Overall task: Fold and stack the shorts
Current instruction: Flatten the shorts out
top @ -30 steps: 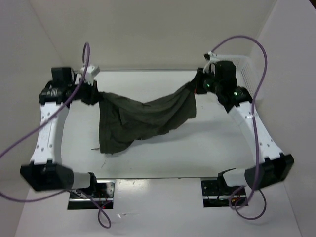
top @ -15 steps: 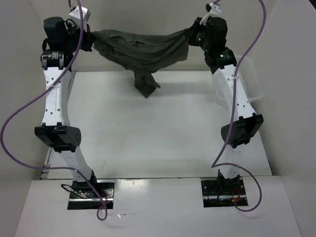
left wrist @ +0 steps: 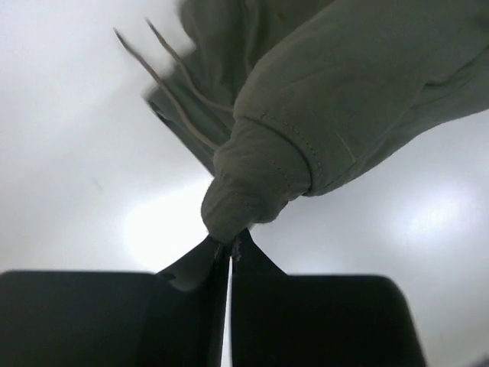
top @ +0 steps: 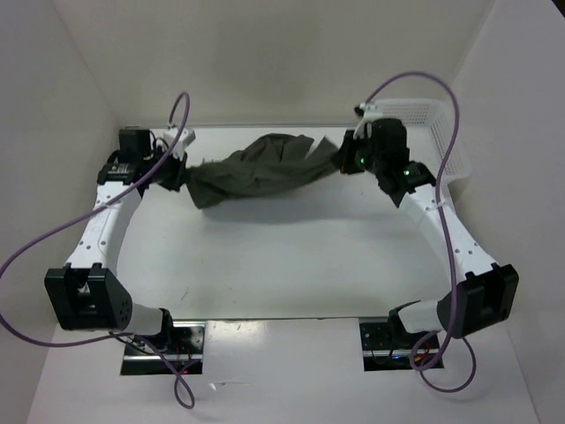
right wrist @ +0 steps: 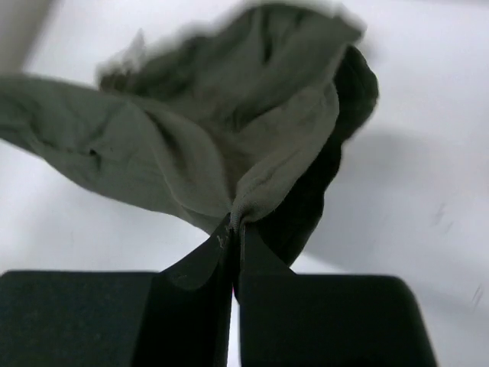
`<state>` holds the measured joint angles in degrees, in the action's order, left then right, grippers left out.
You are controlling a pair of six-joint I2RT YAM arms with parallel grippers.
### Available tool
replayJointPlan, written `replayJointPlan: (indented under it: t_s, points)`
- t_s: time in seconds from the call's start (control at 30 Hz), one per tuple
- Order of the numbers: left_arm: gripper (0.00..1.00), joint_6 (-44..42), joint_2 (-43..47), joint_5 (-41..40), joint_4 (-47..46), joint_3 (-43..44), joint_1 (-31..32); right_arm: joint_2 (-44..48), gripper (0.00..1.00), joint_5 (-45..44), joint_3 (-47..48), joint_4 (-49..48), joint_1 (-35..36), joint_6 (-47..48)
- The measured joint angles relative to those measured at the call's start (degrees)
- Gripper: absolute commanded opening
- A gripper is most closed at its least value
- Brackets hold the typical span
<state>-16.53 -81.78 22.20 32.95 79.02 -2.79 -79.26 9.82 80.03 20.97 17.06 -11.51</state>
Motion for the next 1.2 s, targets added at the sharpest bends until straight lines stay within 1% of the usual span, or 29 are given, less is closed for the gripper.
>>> replayJointPlan:
  t_s: [0.1, 0.17, 0.27, 0.37, 0.47, 0.67, 0.77, 0.9, 0.93, 0.97, 1.03, 1.07, 1.1, 1.13, 1.2]
  points:
    - [0.01, -2.1, 4.7, -0.3, 4.3, -10.1, 0.1, 3.7, 0.0, 3.1, -11.7, 3.6, 1.4, 1.5]
    - [0.01, -3.3, 6.9, -0.2, 7.0, -14.2, 0.6, 4.8, 0.0, 4.8, -17.1, 6.4, 2.0, 2.7]
    - [0.01, -5.4, 8.7, 0.3, 10.1, -18.1, 1.5, 6.4, 0.0, 7.1, -21.6, 10.7, 2.4, 4.5]
    - [0.01, -7.3, 8.9, 1.1, 12.5, -19.9, 2.8, 8.2, 0.0, 9.1, -22.6, 13.4, 3.3, 6.3]
    - [0.01, -8.7, 8.9, 1.4, 13.7, -20.0, 3.2, 8.9, 0.0, 10.2, -22.6, 13.2, 4.1, 7.5]
    - [0.02, -9.4, 8.8, 0.5, 14.2, -19.9, 3.2, 5.8, 0.0, 11.5, -21.3, 12.5, 4.3, 9.4]
    - [0.02, -11.1, 9.0, -1.3, 14.3, -19.9, 3.2, 4.4, 0.0, 11.3, -21.1, 13.0, 4.3, 11.5]
    - [0.02, -16.0, 11.2, -4.0, 15.1, -21.2, 3.2, 5.8, 0.01, 13.4, -21.2, 15.8, 4.7, 15.5]
    - [0.04, -17.2, 11.8, -4.4, 15.7, -21.4, 3.2, 6.5, 0.07, 14.1, -21.2, 16.8, 5.4, 16.4]
    - [0.1, -18.9, 12.2, -4.5, 16.3, -21.6, 3.2, 7.2, 0.12, 15.0, -21.2, 17.7, 6.4, 17.3]
    - [0.2, -22.1, 12.2, -4.7, 17.7, -21.6, 3.3, 8.1, 0.3, 16.6, -21.2, 18.8, 8.2, 18.5]
    - [0.27, -23.5, 11.8, -4.8, 18.6, -21.5, 3.4, 8.2, 0.43, 17.4, -21.1, 19.4, 8.8, 19.3]
    - [0.4, -25.2, 11.1, -4.9, 20.0, -21.5, 3.4, 8.2, 0.58, 18.3, -21.1, 20.2, 9.2, 20.3]
    - [0.45, -26.3, 10.4, -4.9, 21.2, -21.5, 3.5, 8.1, 0.61, 19.0, -21.0, 21.3, 9.4, 21.5]
    - [0.49, -28.5, 8.8, -5.8, 24.4, -21.5, 3.5, 8.1, 0.69, 20.8, -20.4, 24.4, 9.4, 24.4]
